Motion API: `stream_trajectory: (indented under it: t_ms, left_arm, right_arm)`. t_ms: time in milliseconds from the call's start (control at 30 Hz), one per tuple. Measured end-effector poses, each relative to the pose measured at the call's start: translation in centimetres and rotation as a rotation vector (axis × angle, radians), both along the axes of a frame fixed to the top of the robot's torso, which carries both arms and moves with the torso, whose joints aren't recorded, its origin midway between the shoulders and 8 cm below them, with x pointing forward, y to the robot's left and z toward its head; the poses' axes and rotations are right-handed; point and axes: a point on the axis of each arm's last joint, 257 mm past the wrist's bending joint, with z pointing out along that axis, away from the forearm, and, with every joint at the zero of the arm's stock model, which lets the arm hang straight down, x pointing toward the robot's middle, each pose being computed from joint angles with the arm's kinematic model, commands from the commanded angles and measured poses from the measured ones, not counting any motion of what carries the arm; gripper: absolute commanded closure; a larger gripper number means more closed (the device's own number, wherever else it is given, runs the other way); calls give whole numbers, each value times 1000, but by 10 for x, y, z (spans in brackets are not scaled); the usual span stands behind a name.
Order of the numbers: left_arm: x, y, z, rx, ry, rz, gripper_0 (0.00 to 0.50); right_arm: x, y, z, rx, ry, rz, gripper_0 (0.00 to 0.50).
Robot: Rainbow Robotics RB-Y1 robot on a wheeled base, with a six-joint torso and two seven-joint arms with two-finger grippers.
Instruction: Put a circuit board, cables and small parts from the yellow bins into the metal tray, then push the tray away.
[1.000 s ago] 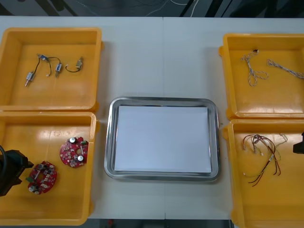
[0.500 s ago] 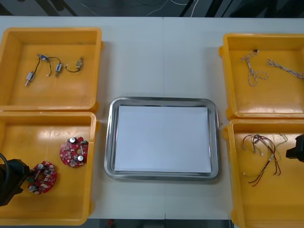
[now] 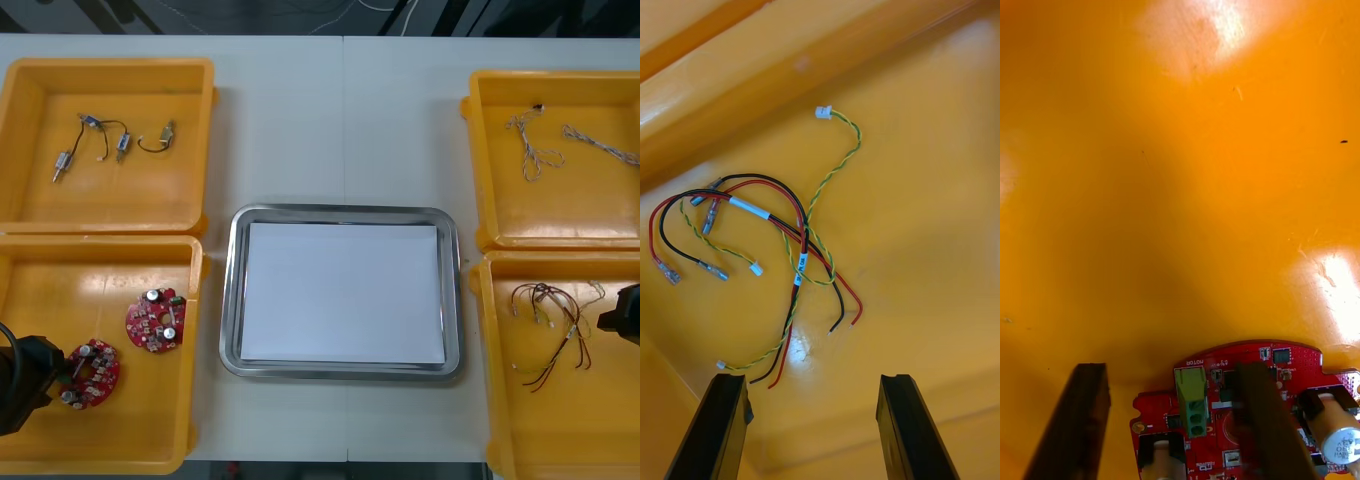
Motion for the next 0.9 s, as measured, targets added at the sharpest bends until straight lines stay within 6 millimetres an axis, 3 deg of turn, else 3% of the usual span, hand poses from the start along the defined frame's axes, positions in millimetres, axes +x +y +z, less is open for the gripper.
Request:
stream_trajectory:
  t_ms: [33, 67, 567, 900]
  left_arm:
    - [0, 0, 0, -1, 0, 0, 440]
    - [0, 0, 0, -1, 0, 0, 499]
    - [4, -3, 0, -4, -16, -4, 500]
    - [4, -6, 1, -17, -16, -7, 500]
  right_arm:
    - [1, 1, -1, -1, -2, 1, 0]
    - [2, 1, -2, -2, -2, 2, 0]
    - [9, 1, -21, -9, -9, -23, 0]
    - [5, 33, -45, 30, 33, -32, 0]
